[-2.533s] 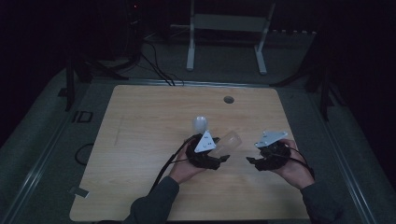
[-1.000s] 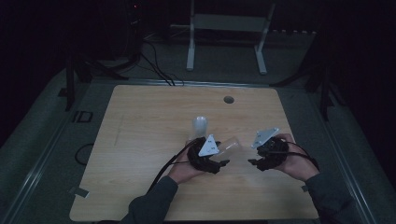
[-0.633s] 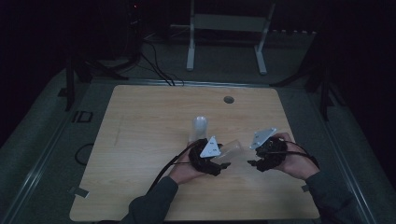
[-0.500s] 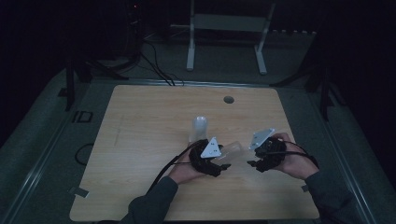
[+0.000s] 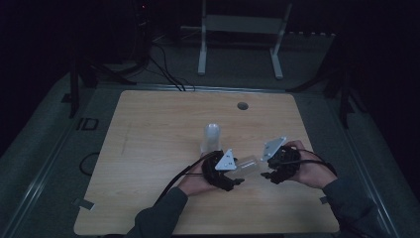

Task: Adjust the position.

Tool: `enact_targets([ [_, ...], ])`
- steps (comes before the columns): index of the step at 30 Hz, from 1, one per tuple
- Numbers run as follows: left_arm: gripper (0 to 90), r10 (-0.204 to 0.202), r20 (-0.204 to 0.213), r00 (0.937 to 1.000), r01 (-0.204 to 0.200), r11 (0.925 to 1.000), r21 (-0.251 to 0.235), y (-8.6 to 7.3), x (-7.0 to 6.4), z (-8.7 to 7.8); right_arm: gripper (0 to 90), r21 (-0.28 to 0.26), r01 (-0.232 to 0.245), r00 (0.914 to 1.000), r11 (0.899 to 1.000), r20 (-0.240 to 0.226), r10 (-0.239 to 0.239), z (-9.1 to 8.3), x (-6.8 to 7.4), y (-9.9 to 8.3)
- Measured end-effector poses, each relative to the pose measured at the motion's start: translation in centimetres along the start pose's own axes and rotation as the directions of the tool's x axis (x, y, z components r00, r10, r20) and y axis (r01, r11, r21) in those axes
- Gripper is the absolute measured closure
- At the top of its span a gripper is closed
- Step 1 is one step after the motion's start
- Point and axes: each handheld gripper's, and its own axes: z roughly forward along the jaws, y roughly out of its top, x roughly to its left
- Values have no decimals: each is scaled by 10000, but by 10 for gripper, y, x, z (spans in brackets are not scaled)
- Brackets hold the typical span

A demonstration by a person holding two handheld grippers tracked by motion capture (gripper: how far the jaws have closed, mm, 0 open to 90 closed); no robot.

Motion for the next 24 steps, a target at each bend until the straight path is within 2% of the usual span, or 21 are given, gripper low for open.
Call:
enact_targets([
  [8, 299, 220, 293, 9993, -227, 9995, 220, -1, -2, 3, 379, 201, 261, 9993, 9995, -280, -256, 2, 1, 3],
  [9, 299, 275, 406, 9988, -288, 9991, 310, -1, -4, 5, 378, 247, 404, 9982, 9989, -444, -393, 3, 2, 5],
  [13, 298, 354, 603, 9976, -382, 9983, 450, -2, -5, 7, 369, 377, 582, 9965, 9976, -616, -558, 5, 3, 6],
  [24, 298, 554, 781, 9954, -598, 9967, 554, 0, -8, 8, 334, 417, 1038, 9890, 9937, -1099, -987, 10, 10, 11],
])
